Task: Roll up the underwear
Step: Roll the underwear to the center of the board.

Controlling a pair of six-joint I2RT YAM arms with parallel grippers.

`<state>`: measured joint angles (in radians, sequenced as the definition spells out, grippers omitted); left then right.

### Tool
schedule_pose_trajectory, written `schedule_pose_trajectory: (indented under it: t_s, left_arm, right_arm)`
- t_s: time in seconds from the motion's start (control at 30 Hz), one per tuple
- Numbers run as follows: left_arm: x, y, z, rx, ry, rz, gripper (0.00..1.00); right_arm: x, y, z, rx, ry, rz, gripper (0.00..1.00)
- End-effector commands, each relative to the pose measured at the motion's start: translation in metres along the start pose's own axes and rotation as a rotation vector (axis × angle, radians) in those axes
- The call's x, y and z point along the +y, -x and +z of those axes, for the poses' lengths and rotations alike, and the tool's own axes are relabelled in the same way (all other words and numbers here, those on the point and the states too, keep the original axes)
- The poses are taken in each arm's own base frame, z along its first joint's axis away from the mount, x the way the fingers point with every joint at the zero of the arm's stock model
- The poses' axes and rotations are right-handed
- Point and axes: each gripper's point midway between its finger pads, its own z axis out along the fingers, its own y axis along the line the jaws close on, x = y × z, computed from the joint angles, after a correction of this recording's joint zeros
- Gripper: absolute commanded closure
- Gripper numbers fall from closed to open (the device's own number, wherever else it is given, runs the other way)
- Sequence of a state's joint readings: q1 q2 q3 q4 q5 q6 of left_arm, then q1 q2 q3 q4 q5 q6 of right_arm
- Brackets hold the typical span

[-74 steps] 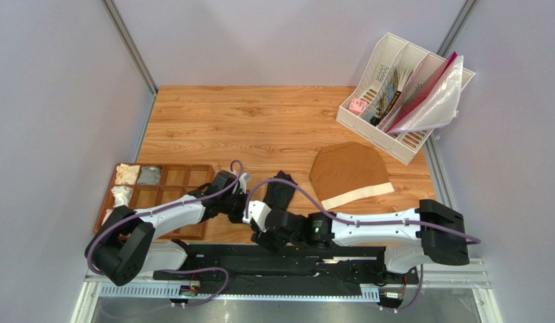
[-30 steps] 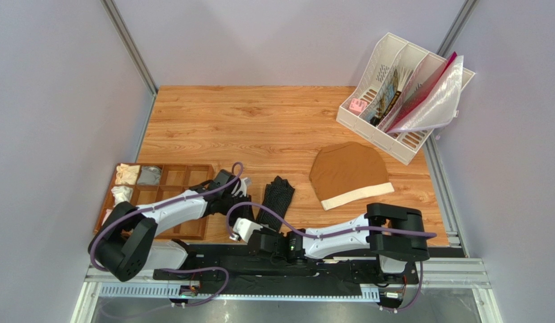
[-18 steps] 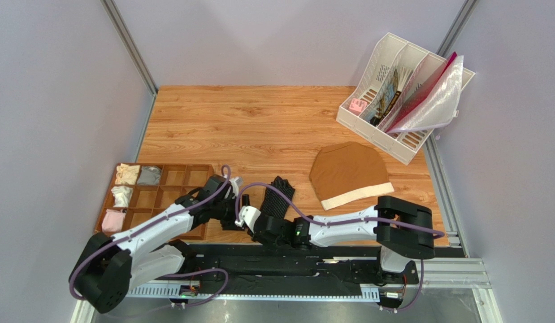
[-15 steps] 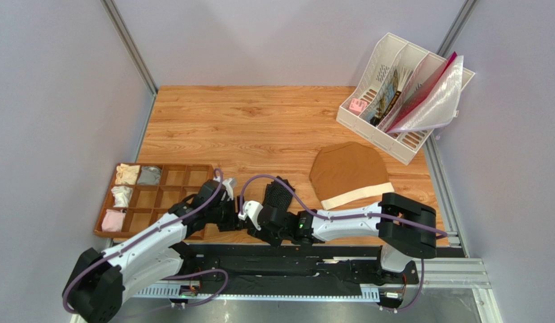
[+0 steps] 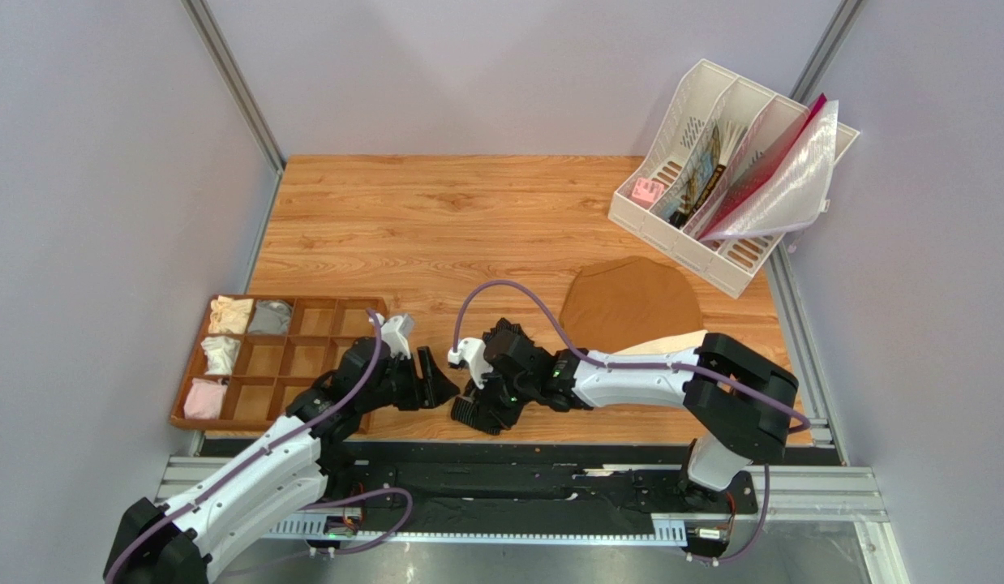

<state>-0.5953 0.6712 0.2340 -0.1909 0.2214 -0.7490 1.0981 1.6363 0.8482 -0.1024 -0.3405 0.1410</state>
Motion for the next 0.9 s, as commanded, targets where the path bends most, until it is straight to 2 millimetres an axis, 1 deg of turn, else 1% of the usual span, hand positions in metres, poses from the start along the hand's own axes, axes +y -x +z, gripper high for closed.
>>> schedule_pose_trajectory:
  t_s: [0.0, 0.03, 0.07, 0.13, 0.17, 0.2, 0.23, 0.27, 0.3, 0.33, 0.4, 0.47, 0.5, 0.53, 0.6, 0.63, 0.7, 0.73, 0.87]
  left_arm:
    - [-0.022, 0.011, 0.004, -0.043, -0.120, 0.086, 0.35]
    - [-0.022, 0.012, 0.005, -0.046, -0.121, 0.097, 0.35]
    - [-0.022, 0.012, 0.006, -0.045, -0.123, 0.105, 0.35]
    - [-0.023, 0.015, 0.007, -0.057, -0.125, 0.126, 0.35]
    - [-0.022, 0.014, 0.008, -0.049, -0.121, 0.131, 0.35]
    - [-0.027, 0.020, 0.009, -0.068, -0.137, 0.142, 0.35]
    - [-0.024, 0.019, 0.012, -0.058, -0.124, 0.139, 0.35]
    - [-0.024, 0.018, 0.014, -0.053, -0.123, 0.138, 0.35]
    - [-0.029, 0.021, 0.015, -0.058, -0.142, 0.144, 0.35]
    - [-0.029, 0.017, 0.018, -0.035, -0.144, 0.142, 0.34]
    - [-0.034, 0.018, 0.022, -0.041, -0.162, 0.151, 0.34]
    - [-0.034, 0.014, 0.028, -0.029, -0.159, 0.165, 0.34]
    - [-0.040, 0.017, 0.030, -0.043, -0.178, 0.174, 0.34]
    - [-0.040, 0.014, 0.033, -0.027, -0.178, 0.178, 0.34]
    - [-0.049, 0.018, 0.035, -0.040, -0.205, 0.195, 0.34]
    - [-0.048, 0.017, 0.039, -0.033, -0.197, 0.195, 0.34]
    - [-0.050, 0.021, 0.042, -0.043, -0.200, 0.201, 0.34]
    - [-0.047, 0.018, 0.045, -0.026, -0.190, 0.199, 0.34]
    - [-0.050, 0.020, 0.055, -0.012, -0.191, 0.192, 0.34]
  right_arm:
    - [0.008, 0.013, -0.014, -0.044, 0.128, 0.077, 1.00]
    - [0.002, 0.015, -0.017, -0.051, 0.127, 0.099, 1.00]
    - [0.001, 0.016, -0.018, -0.049, 0.141, 0.107, 1.00]
    - [-0.007, 0.017, -0.019, -0.045, 0.148, 0.139, 1.00]
    - [-0.007, 0.017, -0.019, -0.043, 0.164, 0.147, 1.00]
    - [-0.010, 0.017, -0.019, -0.040, 0.167, 0.155, 1.00]
    - [-0.015, 0.017, -0.018, -0.040, 0.163, 0.172, 1.00]
    - [-0.015, 0.018, -0.019, -0.039, 0.178, 0.178, 1.00]
    - [-0.017, 0.017, -0.019, -0.037, 0.183, 0.194, 1.00]
    - [-0.022, 0.020, -0.020, -0.052, 0.188, 0.207, 1.00]
    - [-0.022, 0.022, -0.022, -0.059, 0.219, 0.237, 1.00]
    - [-0.029, 0.024, -0.024, -0.065, 0.221, 0.256, 1.00]
    - [-0.034, 0.024, -0.025, -0.066, 0.214, 0.269, 1.00]
    - [-0.036, 0.024, -0.025, -0.064, 0.213, 0.279, 1.00]
    - [-0.041, 0.024, -0.025, -0.060, 0.228, 0.305, 1.00]
    - [-0.044, 0.023, -0.025, -0.056, 0.226, 0.314, 1.00]
    - [-0.049, 0.023, -0.023, -0.049, 0.219, 0.321, 1.00]
    - [-0.049, 0.023, -0.024, -0.047, 0.224, 0.322, 1.00]
    - [-0.052, 0.024, -0.019, -0.039, 0.229, 0.329, 1.00]
